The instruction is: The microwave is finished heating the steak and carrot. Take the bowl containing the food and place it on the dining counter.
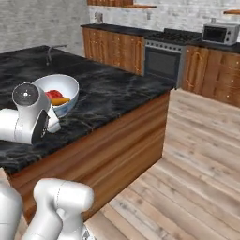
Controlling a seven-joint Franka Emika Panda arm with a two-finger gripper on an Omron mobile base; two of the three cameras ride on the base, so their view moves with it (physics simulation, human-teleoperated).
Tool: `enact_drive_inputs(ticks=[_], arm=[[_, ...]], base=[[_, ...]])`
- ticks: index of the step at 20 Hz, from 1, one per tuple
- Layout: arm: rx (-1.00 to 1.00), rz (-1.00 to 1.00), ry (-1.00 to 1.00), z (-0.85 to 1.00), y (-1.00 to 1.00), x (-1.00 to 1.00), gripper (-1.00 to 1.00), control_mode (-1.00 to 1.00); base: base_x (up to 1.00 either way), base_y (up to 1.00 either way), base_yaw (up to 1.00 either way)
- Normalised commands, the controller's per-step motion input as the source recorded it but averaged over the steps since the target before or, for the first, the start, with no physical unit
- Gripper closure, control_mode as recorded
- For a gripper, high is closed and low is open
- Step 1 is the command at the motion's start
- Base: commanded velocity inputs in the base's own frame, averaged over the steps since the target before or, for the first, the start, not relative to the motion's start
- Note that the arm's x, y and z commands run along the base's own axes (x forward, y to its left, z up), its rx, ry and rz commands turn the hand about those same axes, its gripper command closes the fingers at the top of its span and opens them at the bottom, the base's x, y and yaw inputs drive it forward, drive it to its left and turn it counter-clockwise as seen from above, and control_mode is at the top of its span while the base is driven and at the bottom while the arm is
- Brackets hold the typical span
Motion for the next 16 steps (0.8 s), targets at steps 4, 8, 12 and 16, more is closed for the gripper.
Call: enact_drive_inputs(ticks=[4, 8, 12, 16], arm=[[0.00, 0.00, 0.00, 0.00, 0.00, 0.00, 1.00, 1.00], [0.00, 0.00, 0.00, 0.00, 0.00, 0.00, 1.00, 1.00], [0.00, 0.00, 0.00, 0.00, 0.00, 0.00, 1.00, 1.00], [0.00, 0.39, 0.11, -0.15, -0.41, 0.75, 1.00, -1.00]], base=[[0.45, -0.45, 0.84], [0.75, -0.91, 0.56], [0.80, -0.93, 0.53], [0.19, -0.18, 0.15]])
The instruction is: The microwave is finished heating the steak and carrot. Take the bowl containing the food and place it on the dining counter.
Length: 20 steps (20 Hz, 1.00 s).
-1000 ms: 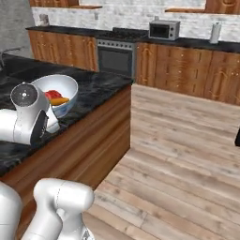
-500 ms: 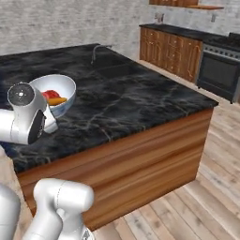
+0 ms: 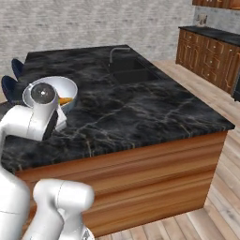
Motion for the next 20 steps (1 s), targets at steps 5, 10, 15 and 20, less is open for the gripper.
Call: enact_drive_inputs(ticks=[5, 10, 15, 20], arm=[[-0.03, 0.34, 0.40, -0.59, 0.08, 1.00, 1.00, -1.00], [-0.08, 0.20, 0.04, -0.68, 0.72, 1.00, 1.00, -1.00], [-0.17, 0.04, 0.00, -0.62, 0.90, 1.00, 1.00, -1.00], [-0.20, -0.01, 0.00, -0.77, 0.73, 1.00, 1.00, -1.00]], base=[[0.00, 0.00, 0.00], [0.00, 0.00, 0.00], [0.00, 0.00, 0.00], [0.00, 0.00, 0.00]])
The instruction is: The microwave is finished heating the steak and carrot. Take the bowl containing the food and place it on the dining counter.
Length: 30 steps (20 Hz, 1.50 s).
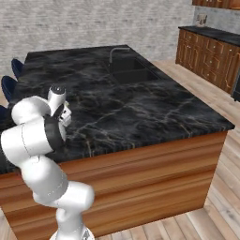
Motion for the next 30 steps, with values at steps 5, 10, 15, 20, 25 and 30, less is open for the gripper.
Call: enact_drive_inputs(ticks=[5, 10, 15, 20, 25, 30], arm=[[-0.04, -0.17, -0.04, -0.49, 0.49, 1.00, 1.00, -1.00], [0.00, -0.15, -0.01, -0.18, 0.22, 0.88, 1.00, -1.00], [0.00, -0.04, 0.05, 0.04, 0.00, 0.24, -1.00, -1.00], [0.03, -0.05, 0.02, 0.83, -0.15, -0.66, -1.00, -1.00], [0.08, -0.01, -0.01, 1.00, -0.45, -1.00, -1.00, -1.00], [0.04, 0.00, -0.08, 0.98, -0.47, -1.00, -1.00, -1.00]], base=[[0.00, 0.00, 0.00], [0.00, 0.00, 0.00], [0.00, 0.00, 0.00], [0.00, 0.00, 0.00], [0.00, 0.00, 0.00], [0.00, 0.00, 0.00]])
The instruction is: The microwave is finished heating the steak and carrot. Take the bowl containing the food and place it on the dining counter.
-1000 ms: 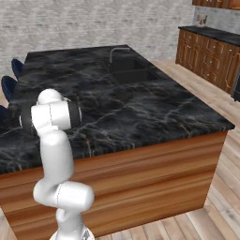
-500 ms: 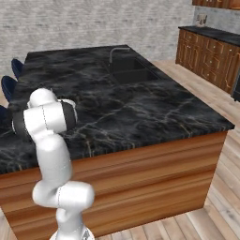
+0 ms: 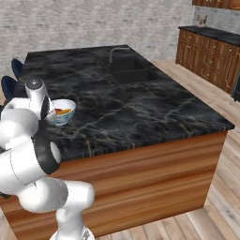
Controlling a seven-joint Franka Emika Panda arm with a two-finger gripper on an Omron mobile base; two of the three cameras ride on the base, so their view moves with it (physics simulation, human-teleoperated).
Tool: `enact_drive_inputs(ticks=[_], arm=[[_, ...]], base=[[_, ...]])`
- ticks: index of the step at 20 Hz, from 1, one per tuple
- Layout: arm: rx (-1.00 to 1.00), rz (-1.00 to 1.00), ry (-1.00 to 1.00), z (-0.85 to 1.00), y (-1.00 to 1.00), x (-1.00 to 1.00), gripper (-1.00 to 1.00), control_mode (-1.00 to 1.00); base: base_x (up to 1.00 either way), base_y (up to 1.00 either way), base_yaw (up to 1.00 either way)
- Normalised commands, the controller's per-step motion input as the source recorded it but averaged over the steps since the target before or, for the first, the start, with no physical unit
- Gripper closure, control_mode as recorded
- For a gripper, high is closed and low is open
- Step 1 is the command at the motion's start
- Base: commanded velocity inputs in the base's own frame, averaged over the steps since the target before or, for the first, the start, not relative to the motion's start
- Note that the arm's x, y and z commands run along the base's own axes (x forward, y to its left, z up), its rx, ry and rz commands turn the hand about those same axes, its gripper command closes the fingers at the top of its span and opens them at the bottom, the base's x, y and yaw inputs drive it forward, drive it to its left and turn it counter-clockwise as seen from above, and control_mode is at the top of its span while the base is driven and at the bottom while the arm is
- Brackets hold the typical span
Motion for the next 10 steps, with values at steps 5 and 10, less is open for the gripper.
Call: enact_drive_inputs(ticks=[5, 10], arm=[[-0.02, 0.04, -0.22, 0.38, -0.39, -1.00, -1.00, -1.00], [-0.07, 0.07, -0.18, 0.07, -0.33, -1.00, -1.00, -1.00]], base=[[0.00, 0.00, 0.00], [0.00, 0.00, 0.00]])
